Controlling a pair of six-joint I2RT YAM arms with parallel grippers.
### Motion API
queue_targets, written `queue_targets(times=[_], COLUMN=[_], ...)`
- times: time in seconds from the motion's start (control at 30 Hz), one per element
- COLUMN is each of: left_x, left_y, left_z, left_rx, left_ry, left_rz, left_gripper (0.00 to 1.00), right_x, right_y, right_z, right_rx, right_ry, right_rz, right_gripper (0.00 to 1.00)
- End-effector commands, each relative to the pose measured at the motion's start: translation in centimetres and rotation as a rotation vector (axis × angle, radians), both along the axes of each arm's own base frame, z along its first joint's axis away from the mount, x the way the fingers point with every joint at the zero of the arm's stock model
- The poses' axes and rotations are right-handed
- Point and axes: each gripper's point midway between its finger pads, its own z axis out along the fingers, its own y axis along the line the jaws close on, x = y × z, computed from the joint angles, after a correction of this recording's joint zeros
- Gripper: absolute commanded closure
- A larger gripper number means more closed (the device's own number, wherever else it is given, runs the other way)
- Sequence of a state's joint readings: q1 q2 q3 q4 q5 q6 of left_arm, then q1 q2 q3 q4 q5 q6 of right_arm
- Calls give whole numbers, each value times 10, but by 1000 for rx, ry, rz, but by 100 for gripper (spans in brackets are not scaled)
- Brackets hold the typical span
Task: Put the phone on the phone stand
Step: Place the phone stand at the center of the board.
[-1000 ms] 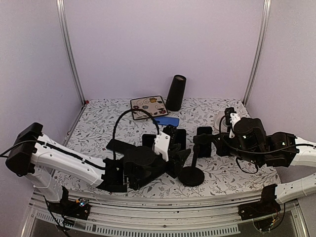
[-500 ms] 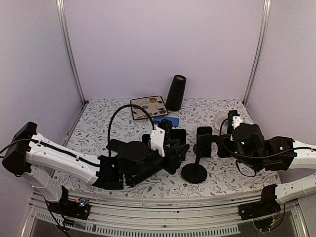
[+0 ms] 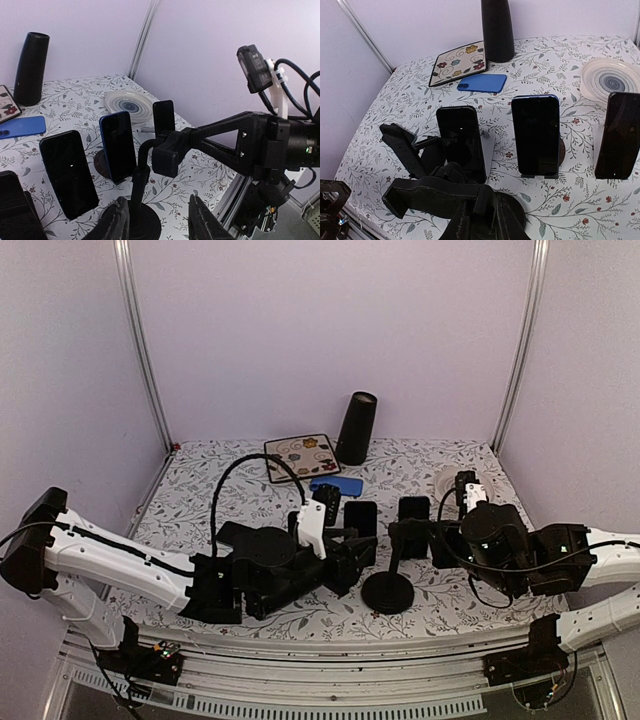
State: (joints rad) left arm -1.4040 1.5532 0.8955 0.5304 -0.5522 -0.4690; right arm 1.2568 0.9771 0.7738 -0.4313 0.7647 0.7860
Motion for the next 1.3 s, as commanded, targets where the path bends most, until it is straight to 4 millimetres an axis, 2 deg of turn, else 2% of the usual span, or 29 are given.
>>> queue_targets(times=[0.0, 0.1, 0.2, 0.7, 1.1, 1.27], left_x=[1, 0, -2, -14, -11, -10], left_y=[0, -2, -4, -26, -27, -24], left_z=[-1, -4, -4, -12, -17, -17], left_rx=[1, 4, 4, 30, 58, 62], left_ry=[17, 18, 20, 33, 53, 55], left_rz=[-12, -24, -38, -138, -120, -110], left_gripper=[59, 59, 60, 60, 60, 61], right_x=[-8, -10, -11, -20, -34, -37], right_y=[8, 12, 16, 15, 30, 38], right_z=[-5, -6, -5, -10, -29, -28], right_rx=[58, 64, 68, 77, 82, 102], right_ry=[37, 43, 48, 97, 180, 189], right_rz=[38, 61, 79, 119, 175, 194], right_gripper=[76, 69, 67, 63, 62, 63])
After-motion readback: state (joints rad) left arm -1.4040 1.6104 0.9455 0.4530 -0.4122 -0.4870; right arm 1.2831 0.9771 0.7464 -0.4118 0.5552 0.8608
